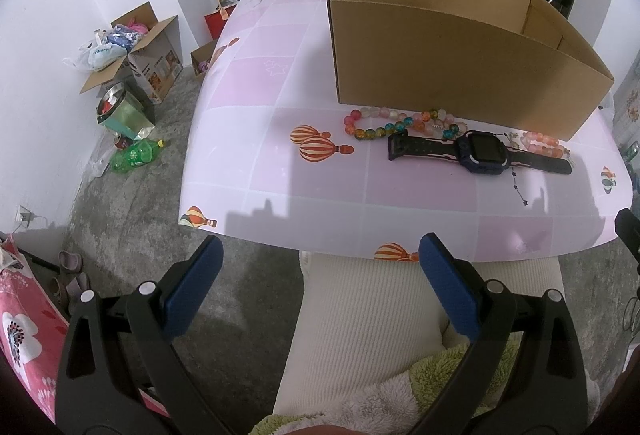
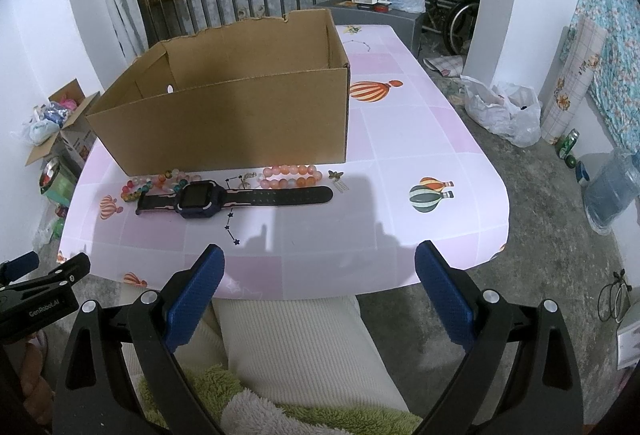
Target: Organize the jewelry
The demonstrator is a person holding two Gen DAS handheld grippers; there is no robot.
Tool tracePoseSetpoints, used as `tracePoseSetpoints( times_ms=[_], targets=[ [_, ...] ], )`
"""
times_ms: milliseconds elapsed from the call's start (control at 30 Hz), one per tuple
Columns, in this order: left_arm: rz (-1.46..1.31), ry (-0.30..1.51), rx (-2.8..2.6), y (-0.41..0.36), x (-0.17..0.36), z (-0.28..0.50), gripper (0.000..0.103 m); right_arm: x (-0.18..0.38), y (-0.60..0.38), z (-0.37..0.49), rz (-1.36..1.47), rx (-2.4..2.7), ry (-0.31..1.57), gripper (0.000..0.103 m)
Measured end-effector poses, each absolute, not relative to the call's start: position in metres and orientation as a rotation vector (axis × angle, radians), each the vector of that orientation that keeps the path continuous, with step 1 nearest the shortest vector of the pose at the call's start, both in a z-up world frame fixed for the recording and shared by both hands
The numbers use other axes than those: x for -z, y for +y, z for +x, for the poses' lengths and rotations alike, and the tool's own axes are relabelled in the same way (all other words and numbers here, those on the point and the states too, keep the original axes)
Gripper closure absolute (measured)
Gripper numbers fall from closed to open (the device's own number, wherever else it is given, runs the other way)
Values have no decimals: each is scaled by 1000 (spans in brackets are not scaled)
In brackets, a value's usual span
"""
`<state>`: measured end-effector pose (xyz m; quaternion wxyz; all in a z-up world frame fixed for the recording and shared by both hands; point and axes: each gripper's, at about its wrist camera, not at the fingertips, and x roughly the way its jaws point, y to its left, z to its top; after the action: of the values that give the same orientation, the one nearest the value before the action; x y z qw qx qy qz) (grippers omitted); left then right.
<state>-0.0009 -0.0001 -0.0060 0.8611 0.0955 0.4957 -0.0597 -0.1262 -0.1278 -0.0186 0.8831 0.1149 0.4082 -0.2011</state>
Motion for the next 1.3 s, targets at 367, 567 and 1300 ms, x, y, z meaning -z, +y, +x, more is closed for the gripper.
tracePoseSetpoints(
  times_ms=[367,567,1300],
  targets=[
    [200,1039,125,0,6,-1,8,18,-128,-126,240,418,849,9],
    [200,1038,125,0,6,-1,8,18,-128,-126,239,418,847,9],
    [202,1037,123,-1,6,0,8,22,-131,-124,240,416,845,9]
  ],
)
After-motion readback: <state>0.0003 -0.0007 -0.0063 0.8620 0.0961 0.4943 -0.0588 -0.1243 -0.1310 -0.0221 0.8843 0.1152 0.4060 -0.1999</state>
